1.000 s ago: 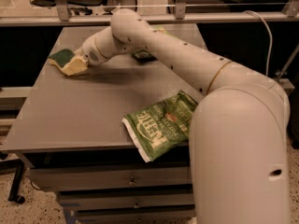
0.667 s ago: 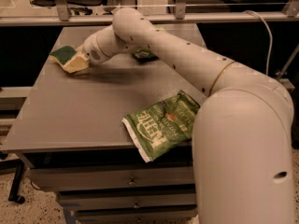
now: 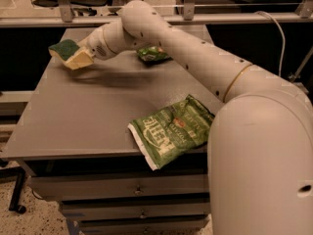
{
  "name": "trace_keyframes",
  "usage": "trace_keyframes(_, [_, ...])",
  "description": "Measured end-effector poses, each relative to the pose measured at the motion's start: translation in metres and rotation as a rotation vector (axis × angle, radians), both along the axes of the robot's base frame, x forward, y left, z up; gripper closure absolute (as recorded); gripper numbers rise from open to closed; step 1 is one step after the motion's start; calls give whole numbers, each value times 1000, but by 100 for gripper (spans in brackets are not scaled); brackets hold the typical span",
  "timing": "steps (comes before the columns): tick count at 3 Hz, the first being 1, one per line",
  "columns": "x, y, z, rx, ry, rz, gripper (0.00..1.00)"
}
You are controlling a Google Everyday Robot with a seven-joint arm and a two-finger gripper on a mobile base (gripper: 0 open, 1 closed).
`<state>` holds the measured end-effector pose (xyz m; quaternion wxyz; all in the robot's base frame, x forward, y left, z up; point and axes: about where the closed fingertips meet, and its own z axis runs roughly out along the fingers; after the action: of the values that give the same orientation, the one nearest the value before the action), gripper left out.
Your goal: Move sponge near green jalapeno chip bag
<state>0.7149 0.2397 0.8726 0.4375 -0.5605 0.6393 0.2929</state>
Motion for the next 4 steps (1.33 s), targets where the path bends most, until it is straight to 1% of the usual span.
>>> trace_keyframes(1, [-15, -11, 11, -3, -28, 21, 100])
trace_keyframes(2, [-37, -42, 12, -44, -36, 11, 100])
trace_keyframes(3, [-54, -89, 0, -121, -18, -43, 100])
trace_keyframes(4, [-78, -143, -16, -207, 29, -119, 100])
